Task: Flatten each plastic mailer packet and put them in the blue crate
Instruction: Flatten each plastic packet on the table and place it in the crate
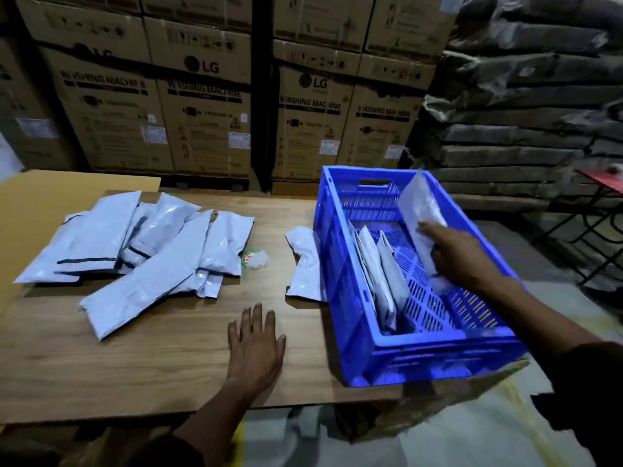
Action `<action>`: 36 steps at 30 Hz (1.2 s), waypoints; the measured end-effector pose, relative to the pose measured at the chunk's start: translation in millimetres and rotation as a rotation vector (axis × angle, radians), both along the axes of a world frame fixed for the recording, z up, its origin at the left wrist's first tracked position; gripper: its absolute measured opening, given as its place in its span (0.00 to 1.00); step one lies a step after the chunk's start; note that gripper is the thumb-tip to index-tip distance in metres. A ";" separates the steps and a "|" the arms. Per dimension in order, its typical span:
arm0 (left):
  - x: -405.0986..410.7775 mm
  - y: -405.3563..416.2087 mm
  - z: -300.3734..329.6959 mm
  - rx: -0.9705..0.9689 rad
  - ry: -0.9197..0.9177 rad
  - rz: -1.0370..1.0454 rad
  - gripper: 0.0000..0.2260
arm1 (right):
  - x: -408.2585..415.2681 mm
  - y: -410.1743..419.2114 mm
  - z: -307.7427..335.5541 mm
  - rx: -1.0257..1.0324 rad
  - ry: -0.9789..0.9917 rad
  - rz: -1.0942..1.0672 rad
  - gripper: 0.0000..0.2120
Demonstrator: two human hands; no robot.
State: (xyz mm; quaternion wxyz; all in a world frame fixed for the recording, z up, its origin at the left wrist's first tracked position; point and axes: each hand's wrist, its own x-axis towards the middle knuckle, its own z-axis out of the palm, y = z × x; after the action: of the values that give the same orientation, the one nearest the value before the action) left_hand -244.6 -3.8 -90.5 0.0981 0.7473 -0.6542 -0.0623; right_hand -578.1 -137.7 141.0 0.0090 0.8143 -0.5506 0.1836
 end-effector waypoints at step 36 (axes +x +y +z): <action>29.0 8.8 -4.2 -0.068 -0.056 -0.111 0.26 | 70.7 -14.4 -36.3 -0.081 -0.093 -0.085 0.21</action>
State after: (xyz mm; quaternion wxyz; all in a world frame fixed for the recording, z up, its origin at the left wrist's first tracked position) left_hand -215.6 5.0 -94.7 0.1015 0.7076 -0.6988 -0.0245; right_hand -507.4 -152.0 104.7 0.0239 0.7798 -0.5765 0.2428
